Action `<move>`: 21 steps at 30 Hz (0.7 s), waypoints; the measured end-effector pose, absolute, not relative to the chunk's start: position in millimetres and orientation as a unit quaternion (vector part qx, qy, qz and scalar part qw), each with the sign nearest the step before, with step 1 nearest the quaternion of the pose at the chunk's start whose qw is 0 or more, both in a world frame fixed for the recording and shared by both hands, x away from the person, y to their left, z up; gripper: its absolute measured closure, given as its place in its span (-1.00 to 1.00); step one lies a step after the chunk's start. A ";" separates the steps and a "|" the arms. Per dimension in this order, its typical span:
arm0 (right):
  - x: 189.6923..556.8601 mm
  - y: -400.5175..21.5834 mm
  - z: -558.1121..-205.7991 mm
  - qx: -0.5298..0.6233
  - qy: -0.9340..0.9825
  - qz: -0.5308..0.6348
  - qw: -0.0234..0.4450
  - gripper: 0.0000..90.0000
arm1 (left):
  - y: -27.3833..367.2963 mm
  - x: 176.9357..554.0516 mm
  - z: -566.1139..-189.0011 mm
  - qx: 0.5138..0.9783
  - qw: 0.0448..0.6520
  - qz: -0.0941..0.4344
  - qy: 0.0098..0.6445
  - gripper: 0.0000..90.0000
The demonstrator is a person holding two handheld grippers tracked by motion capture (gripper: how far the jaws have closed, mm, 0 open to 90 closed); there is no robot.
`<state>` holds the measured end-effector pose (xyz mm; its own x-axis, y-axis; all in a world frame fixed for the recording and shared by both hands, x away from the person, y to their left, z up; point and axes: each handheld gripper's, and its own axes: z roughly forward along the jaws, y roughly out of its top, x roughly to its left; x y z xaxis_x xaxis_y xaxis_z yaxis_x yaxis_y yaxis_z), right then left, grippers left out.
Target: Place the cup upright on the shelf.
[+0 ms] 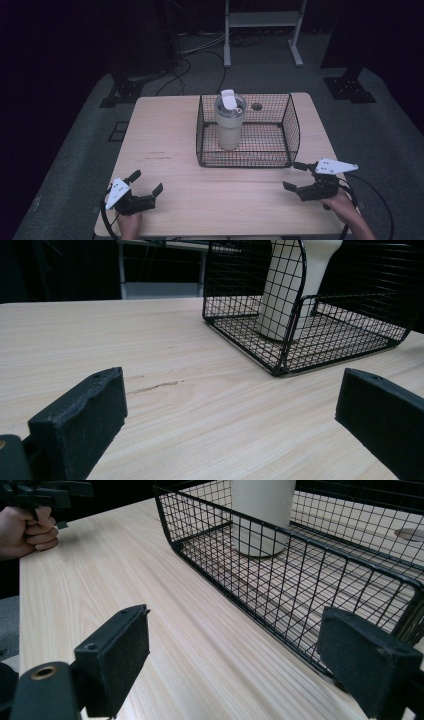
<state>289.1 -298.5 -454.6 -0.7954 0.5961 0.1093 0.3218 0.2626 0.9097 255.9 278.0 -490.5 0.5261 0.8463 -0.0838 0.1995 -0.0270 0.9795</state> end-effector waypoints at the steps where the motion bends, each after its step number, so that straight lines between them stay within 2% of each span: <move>1: 288.5 -299.0 -455.6 0.292 0.783 0.533 0.129 -0.71 | 277.7 255.8 -490.3 0.659 0.573 0.282 0.397 -1.00; 21: 268.3 -299.7 -479.3 0.310 0.769 0.543 0.130 -0.71 | 277.2 256.0 -490.2 0.661 0.571 0.282 0.397 -1.00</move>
<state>268.3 -299.7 -479.3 -0.7734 0.6190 0.1367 0.3359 0.2171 0.9165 256.0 277.2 -490.2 0.5256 0.8469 -0.0807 0.2018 -0.0320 0.9789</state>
